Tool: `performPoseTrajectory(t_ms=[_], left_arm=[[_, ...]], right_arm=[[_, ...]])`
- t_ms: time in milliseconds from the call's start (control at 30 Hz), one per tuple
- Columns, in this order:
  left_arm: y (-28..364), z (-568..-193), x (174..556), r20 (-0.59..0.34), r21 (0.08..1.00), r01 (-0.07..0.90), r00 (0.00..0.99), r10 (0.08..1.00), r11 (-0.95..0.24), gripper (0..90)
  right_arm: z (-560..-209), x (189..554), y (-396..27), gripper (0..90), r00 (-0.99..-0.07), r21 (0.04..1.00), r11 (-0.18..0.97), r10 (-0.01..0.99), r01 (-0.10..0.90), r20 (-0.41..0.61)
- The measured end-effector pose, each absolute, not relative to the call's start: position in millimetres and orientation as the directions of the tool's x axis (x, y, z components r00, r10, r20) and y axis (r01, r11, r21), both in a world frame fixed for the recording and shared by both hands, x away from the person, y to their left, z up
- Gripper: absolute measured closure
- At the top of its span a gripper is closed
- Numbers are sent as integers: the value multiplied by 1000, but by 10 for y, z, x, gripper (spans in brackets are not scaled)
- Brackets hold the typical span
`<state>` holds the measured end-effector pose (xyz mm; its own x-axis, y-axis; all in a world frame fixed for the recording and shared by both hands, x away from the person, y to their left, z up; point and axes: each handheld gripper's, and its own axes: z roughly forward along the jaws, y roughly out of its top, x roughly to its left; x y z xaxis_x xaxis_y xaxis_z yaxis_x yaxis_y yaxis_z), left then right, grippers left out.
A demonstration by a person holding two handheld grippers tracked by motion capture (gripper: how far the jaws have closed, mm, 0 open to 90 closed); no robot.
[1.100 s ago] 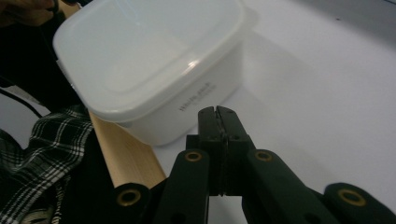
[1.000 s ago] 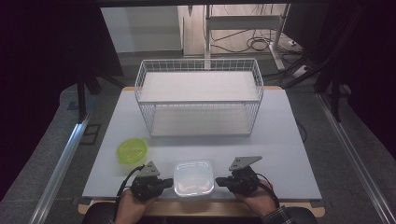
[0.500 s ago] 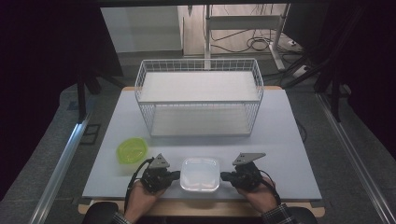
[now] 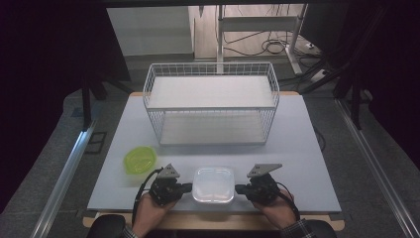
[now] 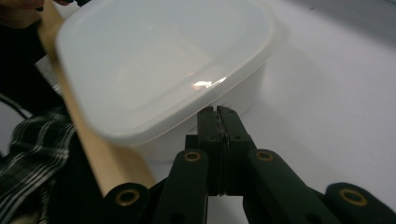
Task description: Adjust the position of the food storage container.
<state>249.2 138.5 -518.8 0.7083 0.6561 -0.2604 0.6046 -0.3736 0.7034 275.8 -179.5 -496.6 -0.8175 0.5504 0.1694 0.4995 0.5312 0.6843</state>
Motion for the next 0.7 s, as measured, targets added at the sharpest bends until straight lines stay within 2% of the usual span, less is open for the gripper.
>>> performPoseTrajectory(t_ms=[167, 300, 433, 700], left_arm=[[1361, -5189, 2403, -247, 694, 604, 711, 658, -392, 899], [1326, -5172, 2457, -236, 691, 603, 709, 665, -398, 899], [1238, -5143, 2558, -187, 690, 587, 710, 679, -424, 899], [1211, -5131, 2728, -173, 686, 592, 698, 695, -424, 899]], right_arm=[[-4963, 2690, -1800, 891, -818, 673, 535, 543, 511, 190], [-4942, 2706, -1799, 896, -809, 677, 534, 566, 506, 158], [-4926, 2782, -1820, 897, -795, 681, 523, 588, 512, 146], [-4931, 2911, -1829, 897, -779, 688, 506, 611, 520, 140]])
